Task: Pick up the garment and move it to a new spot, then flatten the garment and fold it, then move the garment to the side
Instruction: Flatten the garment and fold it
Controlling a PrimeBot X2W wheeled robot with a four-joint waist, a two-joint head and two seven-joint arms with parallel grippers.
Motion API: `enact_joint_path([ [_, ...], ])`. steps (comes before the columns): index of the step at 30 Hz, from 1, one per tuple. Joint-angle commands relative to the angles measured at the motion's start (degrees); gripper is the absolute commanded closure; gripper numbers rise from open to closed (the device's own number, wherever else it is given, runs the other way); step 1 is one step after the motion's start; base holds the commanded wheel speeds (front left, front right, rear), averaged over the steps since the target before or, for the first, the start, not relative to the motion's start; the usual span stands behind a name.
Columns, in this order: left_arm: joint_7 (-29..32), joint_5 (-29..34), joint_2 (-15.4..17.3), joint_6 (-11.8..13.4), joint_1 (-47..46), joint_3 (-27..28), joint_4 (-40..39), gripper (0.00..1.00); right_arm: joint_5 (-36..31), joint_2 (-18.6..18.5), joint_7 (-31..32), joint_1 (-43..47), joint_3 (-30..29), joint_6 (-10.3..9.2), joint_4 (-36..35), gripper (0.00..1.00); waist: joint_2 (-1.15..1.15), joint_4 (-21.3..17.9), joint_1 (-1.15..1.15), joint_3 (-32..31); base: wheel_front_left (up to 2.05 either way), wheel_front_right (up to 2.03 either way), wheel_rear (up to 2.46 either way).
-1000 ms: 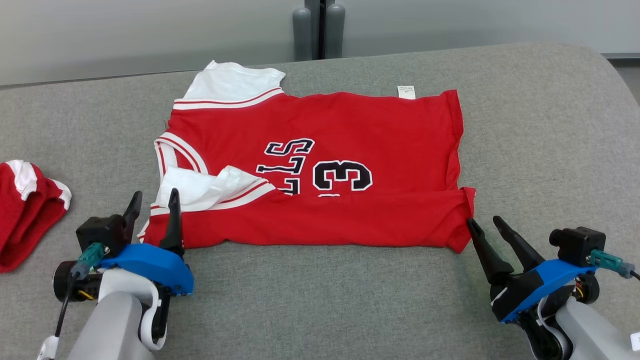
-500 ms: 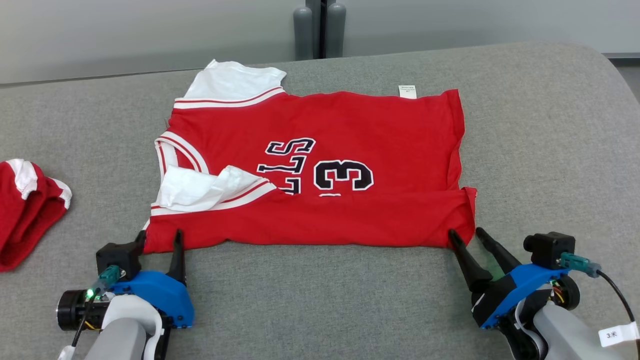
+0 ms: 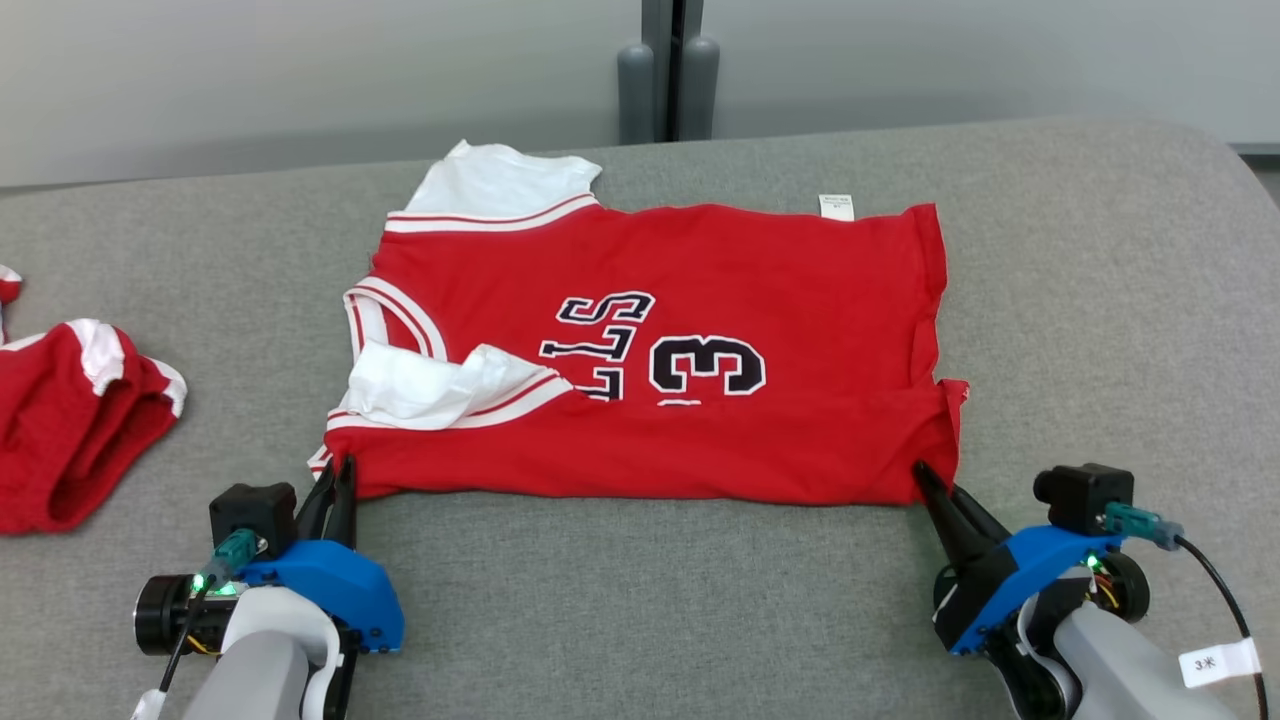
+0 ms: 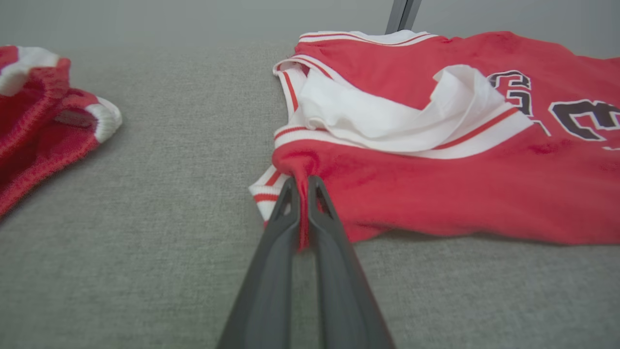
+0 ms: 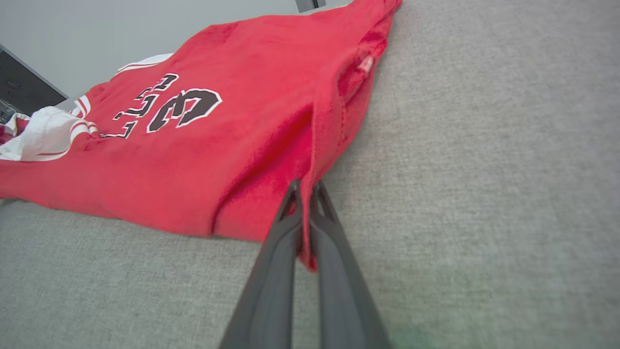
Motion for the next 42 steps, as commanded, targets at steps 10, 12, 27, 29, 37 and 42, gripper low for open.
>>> enact_joint_path([
  [10,-3.2,-1.1,0.3,2.3,8.2,1.2,-7.2,1.0,0.4,-4.3,-0.9,8.7,-1.9,0.01,-7.3,1.0,0.0,1.5,0.0,-4.8,0.0,0.0,0.0],
  [12,-3.4,-1.3,0.0,3.5,11.0,1.5,-9.6,1.0,0.0,-5.1,-0.9,11.3,-2.7,0.01,-9.4,1.0,0.0,1.8,0.0,-5.6,0.0,0.0,0.0],
  [27,-0.7,-2.7,-0.8,10.7,28.2,1.9,-28.6,0.07,-4.6,-6.2,3.9,27.9,-12.2,0.01,-22.9,0.6,0.0,4.0,0.0,-6.1,0.0,0.0,0.0],
  [29,-1.5,-2.6,-0.8,10.4,27.8,2.1,-28.6,0.0,-5.8,-4.8,4.1,28.5,-13.5,0.01,-23.5,0.0,0.0,3.9,0.0,-6.3,0.0,0.0,0.0],
  [37,-4.0,0.4,-1.1,11.2,24.7,2.9,-31.4,0.0,-11.3,-1.9,2.2,26.0,-18.3,0.01,-28.0,0.0,0.0,3.1,0.0,-7.1,0.0,0.0,0.0],
  [42,-4.4,2.8,-0.9,10.8,22.1,4.8,-32.7,0.0,-15.3,-0.2,0.4,24.2,-20.9,0.01,-30.5,0.0,0.0,2.7,0.0,-7.3,0.0,0.0,0.0],
])
